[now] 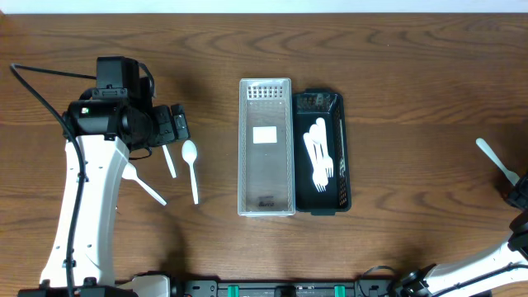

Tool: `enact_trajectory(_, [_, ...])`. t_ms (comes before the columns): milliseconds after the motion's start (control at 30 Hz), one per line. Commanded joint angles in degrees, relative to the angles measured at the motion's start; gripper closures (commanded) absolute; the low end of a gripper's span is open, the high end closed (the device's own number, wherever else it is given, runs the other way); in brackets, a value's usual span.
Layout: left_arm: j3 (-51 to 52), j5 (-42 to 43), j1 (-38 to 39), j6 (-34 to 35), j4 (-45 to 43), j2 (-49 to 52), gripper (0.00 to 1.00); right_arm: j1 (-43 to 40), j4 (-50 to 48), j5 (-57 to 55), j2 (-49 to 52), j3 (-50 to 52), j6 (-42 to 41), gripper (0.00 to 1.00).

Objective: Pack container
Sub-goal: 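Reach right gripper to the far-right white fork and grasp it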

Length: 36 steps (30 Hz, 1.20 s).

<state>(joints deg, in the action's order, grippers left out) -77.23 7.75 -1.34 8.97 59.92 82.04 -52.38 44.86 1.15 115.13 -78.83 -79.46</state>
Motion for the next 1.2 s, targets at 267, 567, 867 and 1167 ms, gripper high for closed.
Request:
enact_trajectory(267, [-0.9,0.0,-0.2,-0.7,0.3,0.0,0.02,1.5,0.4,-0.7,1.7,0.2,2.4,0.03])
enact_trajectory(567, [-0.9,0.0,-0.2,-0.7,1.2,0.0,0.02,2.2,2.7,1.0,6.3,0.2,2.4,0.03])
enact_trajectory(867, [-0.9,0.0,-0.2,-0.7,1.3,0.0,0.02,2.3,4.7,2.9,6.6,0.2,2.4,0.27])
enact_trajectory(1167, [-0.9,0.0,-0.2,-0.7,1.4,0.0,0.02,2.1,4.7,3.9,6.6,0.2,2.4,0.49])
